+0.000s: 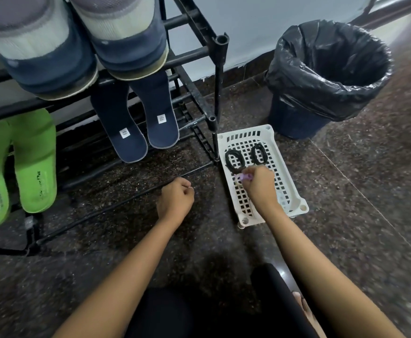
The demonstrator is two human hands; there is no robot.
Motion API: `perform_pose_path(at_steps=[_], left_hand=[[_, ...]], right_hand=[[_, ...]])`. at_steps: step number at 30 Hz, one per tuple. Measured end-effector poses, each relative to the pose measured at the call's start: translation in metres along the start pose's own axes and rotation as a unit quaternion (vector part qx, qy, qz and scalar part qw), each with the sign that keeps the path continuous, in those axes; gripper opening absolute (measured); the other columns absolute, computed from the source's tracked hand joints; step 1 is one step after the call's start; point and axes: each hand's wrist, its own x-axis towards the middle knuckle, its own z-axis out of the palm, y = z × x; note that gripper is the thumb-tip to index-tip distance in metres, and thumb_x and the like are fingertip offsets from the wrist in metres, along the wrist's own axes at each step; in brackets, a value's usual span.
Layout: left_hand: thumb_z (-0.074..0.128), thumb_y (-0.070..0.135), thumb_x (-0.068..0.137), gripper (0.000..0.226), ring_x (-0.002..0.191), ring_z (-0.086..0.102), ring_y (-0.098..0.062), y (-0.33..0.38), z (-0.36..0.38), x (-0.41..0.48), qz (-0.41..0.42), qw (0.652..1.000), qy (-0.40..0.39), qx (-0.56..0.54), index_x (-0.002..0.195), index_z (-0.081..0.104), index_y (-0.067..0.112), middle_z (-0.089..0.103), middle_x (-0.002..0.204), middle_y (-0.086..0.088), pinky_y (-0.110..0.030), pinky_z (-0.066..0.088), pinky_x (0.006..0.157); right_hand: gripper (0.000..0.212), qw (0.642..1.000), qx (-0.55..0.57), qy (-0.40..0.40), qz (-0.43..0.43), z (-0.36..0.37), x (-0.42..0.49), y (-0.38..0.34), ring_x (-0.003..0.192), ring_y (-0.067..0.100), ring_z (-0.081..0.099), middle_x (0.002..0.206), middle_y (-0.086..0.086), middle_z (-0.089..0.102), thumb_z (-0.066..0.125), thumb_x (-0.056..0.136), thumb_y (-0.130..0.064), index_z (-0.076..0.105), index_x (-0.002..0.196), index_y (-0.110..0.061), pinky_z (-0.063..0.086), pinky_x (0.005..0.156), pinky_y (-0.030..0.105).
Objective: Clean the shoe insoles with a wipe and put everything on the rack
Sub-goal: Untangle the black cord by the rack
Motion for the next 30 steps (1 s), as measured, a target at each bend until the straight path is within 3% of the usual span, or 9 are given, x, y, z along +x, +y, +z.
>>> perform_pose_path(at_steps=[3, 9, 17, 21, 25, 28, 30], left_hand=[[0.058, 0.027, 0.092, 0.014, 0.084, 0.069, -0.021, 0.011, 0.011, -0.003, 0.023, 0.999, -0.029, 0.001, 0.104, 0.065, 0.026, 0.072, 0.096, 0.002, -0.039, 0.056, 0.078], [0.058, 0.029, 0.092, 0.018, 0.078, 0.070, -0.019, 0.036, 0.034, -0.010, 0.071, 0.994, -0.088, -0.012, 0.109, 0.063, 0.025, 0.069, 0.089, 0.008, -0.040, 0.057, 0.078], [0.057, 0.030, 0.092, 0.022, 0.081, 0.069, -0.017, 0.056, 0.051, -0.007, 0.075, 0.992, -0.099, -0.001, 0.113, 0.061, 0.024, 0.068, 0.092, 0.010, -0.039, 0.056, 0.079], [0.056, 0.029, 0.093, 0.026, 0.082, 0.067, -0.016, 0.058, 0.056, -0.005, 0.073, 0.992, -0.100, 0.005, 0.118, 0.059, 0.024, 0.068, 0.092, 0.009, -0.035, 0.054, 0.078], [0.057, 0.027, 0.093, 0.030, 0.082, 0.063, -0.016, 0.060, 0.060, -0.003, 0.073, 0.993, -0.088, 0.014, 0.123, 0.058, 0.020, 0.067, 0.089, 0.008, -0.030, 0.049, 0.071], [0.057, 0.026, 0.094, 0.032, 0.079, 0.059, -0.015, 0.061, 0.061, -0.004, 0.072, 0.993, -0.086, 0.022, 0.125, 0.056, 0.017, 0.065, 0.085, 0.008, -0.029, 0.047, 0.070], [0.057, 0.026, 0.094, 0.034, 0.080, 0.058, -0.015, 0.060, 0.063, -0.004, 0.074, 0.993, -0.091, 0.025, 0.126, 0.055, 0.016, 0.065, 0.089, 0.006, -0.030, 0.048, 0.072]], right_hand=[[0.017, 0.999, -0.010, 0.024, 0.040, -0.015, 0.008, 0.020, 0.077, 0.024, 0.057, 0.084, 0.013, 0.064, 0.053, 0.079, 0.003, 0.068, 0.088, 0.000, 0.039, 0.067, 0.024], [0.019, 0.997, -0.056, 0.033, 0.048, -0.030, 0.022, 0.039, 0.081, 0.032, 0.058, 0.092, 0.018, 0.061, 0.049, 0.082, 0.003, 0.066, 0.090, 0.000, 0.047, 0.066, 0.032], [0.018, 0.995, -0.079, 0.021, 0.064, -0.036, 0.029, 0.049, 0.085, 0.037, 0.058, 0.096, 0.021, 0.060, 0.050, 0.083, 0.003, 0.065, 0.093, 0.003, 0.052, 0.071, 0.041], [0.024, 0.991, -0.115, 0.017, 0.061, -0.038, 0.026, 0.045, 0.096, 0.039, 0.050, 0.098, 0.022, 0.058, 0.047, 0.080, 0.004, 0.061, 0.099, 0.003, 0.050, 0.071, 0.044], [0.029, 0.990, -0.128, 0.057, -0.035, -0.036, 0.026, 0.034, 0.101, 0.034, 0.047, 0.105, 0.016, 0.061, 0.057, 0.081, -0.002, 0.063, 0.109, -0.005, 0.045, 0.077, 0.041], [0.029, 0.991, -0.089, -0.010, -0.095, -0.020, 0.035, 0.021, 0.107, 0.032, 0.047, 0.108, 0.013, 0.060, 0.053, 0.086, -0.001, 0.065, 0.111, -0.009, 0.045, 0.087, 0.038], [0.034, 0.983, -0.132, -0.060, -0.112, -0.009, 0.042, 0.012, 0.110, 0.032, 0.042, 0.116, 0.013, 0.055, 0.047, 0.089, -0.002, 0.063, 0.118, -0.012, 0.040, 0.094, 0.038]])
